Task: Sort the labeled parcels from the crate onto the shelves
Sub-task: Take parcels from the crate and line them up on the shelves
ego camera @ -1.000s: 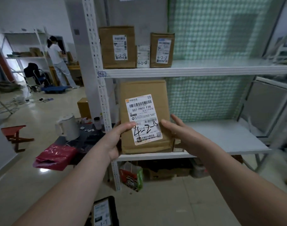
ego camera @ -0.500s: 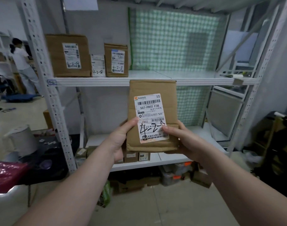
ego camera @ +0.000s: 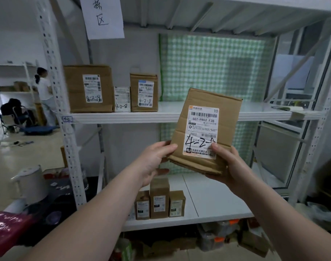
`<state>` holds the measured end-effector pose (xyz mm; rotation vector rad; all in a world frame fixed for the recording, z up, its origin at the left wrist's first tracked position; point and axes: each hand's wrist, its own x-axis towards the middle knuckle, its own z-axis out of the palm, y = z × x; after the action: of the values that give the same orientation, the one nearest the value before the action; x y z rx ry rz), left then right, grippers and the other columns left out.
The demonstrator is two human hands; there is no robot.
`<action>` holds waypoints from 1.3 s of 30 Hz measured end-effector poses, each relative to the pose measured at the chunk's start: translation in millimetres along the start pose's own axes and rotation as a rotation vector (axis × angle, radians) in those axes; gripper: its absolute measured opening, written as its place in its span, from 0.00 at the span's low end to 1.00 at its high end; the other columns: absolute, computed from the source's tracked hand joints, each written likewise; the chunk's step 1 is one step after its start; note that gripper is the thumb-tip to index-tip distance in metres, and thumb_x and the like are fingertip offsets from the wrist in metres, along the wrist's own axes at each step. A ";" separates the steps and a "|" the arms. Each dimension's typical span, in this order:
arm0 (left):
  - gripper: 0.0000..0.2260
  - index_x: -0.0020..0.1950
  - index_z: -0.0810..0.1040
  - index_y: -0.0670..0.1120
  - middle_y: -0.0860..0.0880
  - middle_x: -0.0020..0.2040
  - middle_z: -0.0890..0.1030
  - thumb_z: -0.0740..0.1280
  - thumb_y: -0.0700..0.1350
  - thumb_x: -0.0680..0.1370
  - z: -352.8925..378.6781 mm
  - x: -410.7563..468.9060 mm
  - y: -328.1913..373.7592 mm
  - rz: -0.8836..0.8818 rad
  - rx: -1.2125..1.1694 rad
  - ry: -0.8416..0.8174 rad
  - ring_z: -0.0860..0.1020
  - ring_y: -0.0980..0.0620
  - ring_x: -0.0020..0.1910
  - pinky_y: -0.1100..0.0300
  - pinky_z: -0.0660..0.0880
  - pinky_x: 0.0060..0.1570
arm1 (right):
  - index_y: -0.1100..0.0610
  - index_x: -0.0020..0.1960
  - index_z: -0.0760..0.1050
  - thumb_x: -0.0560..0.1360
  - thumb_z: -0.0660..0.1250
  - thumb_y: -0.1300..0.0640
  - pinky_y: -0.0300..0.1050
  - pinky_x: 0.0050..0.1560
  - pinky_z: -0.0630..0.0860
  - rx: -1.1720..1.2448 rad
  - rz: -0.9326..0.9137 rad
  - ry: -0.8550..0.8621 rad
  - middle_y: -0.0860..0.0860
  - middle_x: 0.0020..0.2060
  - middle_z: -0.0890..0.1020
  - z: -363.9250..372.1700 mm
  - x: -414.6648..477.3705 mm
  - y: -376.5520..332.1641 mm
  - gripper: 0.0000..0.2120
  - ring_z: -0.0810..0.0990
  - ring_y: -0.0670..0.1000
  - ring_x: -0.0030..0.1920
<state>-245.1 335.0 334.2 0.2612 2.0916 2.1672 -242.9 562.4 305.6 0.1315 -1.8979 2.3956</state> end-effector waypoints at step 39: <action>0.26 0.73 0.66 0.50 0.47 0.64 0.73 0.64 0.52 0.76 -107.0 340.7 6.5 0.412 1.329 0.412 0.70 0.46 0.64 0.55 0.67 0.63 | 0.47 0.71 0.67 0.63 0.77 0.45 0.43 0.47 0.80 -0.253 -0.308 -0.143 0.44 0.53 0.85 15.2 401.7 -33.3 0.39 0.84 0.46 0.52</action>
<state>-600.1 299.4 351.5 0.3679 3.6351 0.5498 -637.5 559.7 388.8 0.5457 -2.0462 1.9790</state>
